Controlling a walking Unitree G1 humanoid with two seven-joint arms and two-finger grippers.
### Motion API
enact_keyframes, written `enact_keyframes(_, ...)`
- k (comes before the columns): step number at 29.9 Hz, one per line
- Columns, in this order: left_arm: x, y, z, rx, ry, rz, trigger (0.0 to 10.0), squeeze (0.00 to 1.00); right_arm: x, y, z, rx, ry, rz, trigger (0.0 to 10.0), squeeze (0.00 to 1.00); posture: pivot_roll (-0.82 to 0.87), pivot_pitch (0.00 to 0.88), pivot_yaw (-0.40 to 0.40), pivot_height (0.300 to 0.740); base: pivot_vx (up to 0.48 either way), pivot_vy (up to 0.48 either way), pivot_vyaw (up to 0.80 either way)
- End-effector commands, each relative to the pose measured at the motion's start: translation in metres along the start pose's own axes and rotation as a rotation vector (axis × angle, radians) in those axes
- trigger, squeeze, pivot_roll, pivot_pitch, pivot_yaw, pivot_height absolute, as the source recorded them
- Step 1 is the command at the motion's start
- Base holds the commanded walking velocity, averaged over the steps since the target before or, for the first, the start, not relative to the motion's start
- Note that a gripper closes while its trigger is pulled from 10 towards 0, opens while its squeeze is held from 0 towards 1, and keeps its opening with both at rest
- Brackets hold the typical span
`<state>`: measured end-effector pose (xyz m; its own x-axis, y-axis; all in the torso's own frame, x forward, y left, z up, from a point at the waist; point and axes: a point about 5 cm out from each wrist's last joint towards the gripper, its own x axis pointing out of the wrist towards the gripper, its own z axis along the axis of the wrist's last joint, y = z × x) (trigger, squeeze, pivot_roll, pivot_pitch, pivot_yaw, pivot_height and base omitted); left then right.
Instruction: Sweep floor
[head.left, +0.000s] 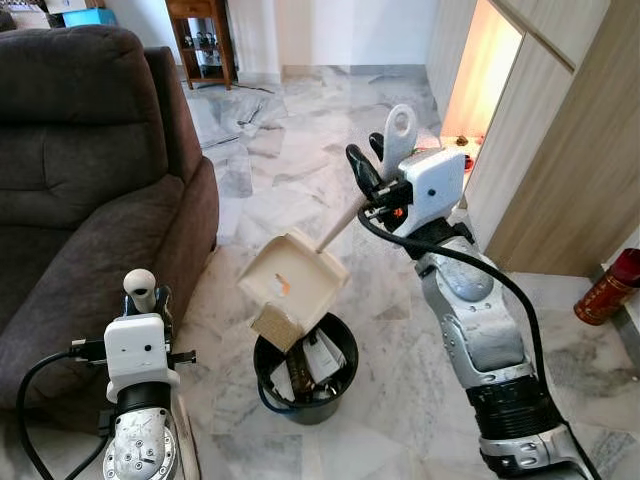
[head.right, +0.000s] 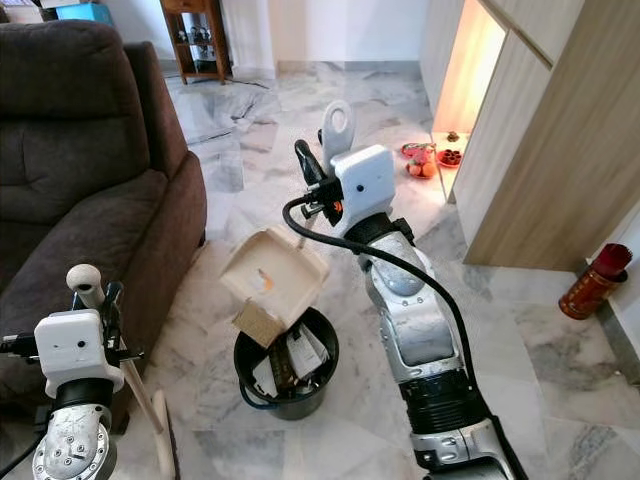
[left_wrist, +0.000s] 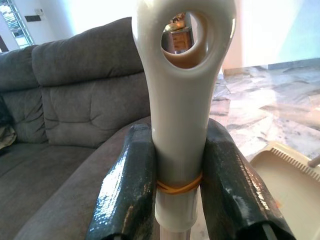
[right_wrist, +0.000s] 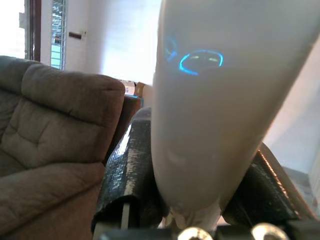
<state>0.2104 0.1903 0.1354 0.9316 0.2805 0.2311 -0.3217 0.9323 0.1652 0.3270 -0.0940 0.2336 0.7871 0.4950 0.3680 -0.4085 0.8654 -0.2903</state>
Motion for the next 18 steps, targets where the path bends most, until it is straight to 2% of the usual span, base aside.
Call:
enact_keyframes(1,0.001,0.001,0.005,0.012,-0.032,-0.004,10.0,0.00,0.003,0.001,0.019,-0.091,-0.111,0.039,10.0,0.00,-0.12,0.067,0.048,0.740,0.000,0.000,0.00)
enact_keyframes(5,0.001,0.001,0.005,0.012,-0.032,-0.005,10.0,0.00,0.002,0.000,0.018,-0.129,-0.110,0.047,10.0,0.00,-0.12,0.064,0.049,0.740,0.000,0.000,0.00)
enact_keyframes(9,0.001,0.001,0.005,0.013,-0.034,-0.005,10.0,0.00,0.003,-0.002,0.017,-0.160,-0.101,0.005,10.0,0.00,-0.11,0.062,0.049,0.740,0.000,0.000,0.00)
enact_keyframes(13,0.001,0.001,0.006,0.012,-0.037,-0.003,10.0,0.00,0.006,-0.018,0.012,-0.283,-0.056,-0.171,10.0,0.00,-0.11,0.059,0.049,0.740,0.000,0.000,0.00)
enact_keyframes(16,0.001,0.000,0.006,0.011,-0.039,-0.003,10.0,0.00,0.005,-0.032,0.007,-0.286,-0.022,-0.279,10.0,0.00,-0.11,0.054,0.048,0.740,0.000,0.000,0.00)
enact_keyframes(17,0.001,0.001,0.006,0.010,-0.040,-0.002,10.0,0.00,0.003,-0.040,0.003,-0.345,0.023,-0.323,10.0,0.00,-0.11,0.050,0.048,0.740,0.000,0.000,0.00)
enact_keyframes(18,0.001,0.001,0.006,0.010,-0.041,-0.002,10.0,0.00,0.002,-0.043,0.001,-0.356,0.034,-0.344,10.0,0.00,-0.12,0.048,0.048,0.740,0.000,0.000,0.00)
